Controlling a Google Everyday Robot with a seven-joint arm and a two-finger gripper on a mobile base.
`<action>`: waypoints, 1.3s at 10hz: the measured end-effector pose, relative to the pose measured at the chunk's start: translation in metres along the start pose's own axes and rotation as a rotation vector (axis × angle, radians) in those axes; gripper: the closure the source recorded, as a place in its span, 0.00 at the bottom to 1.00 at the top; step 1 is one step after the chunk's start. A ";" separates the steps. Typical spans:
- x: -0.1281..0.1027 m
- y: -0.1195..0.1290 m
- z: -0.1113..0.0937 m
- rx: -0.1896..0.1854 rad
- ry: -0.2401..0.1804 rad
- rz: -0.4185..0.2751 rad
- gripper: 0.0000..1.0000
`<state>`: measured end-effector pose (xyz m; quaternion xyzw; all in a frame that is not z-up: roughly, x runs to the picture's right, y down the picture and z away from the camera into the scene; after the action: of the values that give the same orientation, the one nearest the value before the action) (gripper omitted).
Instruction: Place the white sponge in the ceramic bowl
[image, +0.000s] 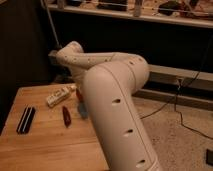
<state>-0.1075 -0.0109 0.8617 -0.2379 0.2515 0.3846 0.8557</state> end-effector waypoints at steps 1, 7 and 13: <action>0.000 0.002 0.003 0.019 0.033 -0.004 0.23; -0.002 0.020 0.030 0.042 0.131 -0.005 0.20; 0.021 -0.008 -0.001 -0.007 0.009 0.128 0.20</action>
<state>-0.0895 -0.0050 0.8496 -0.2261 0.2690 0.4384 0.8273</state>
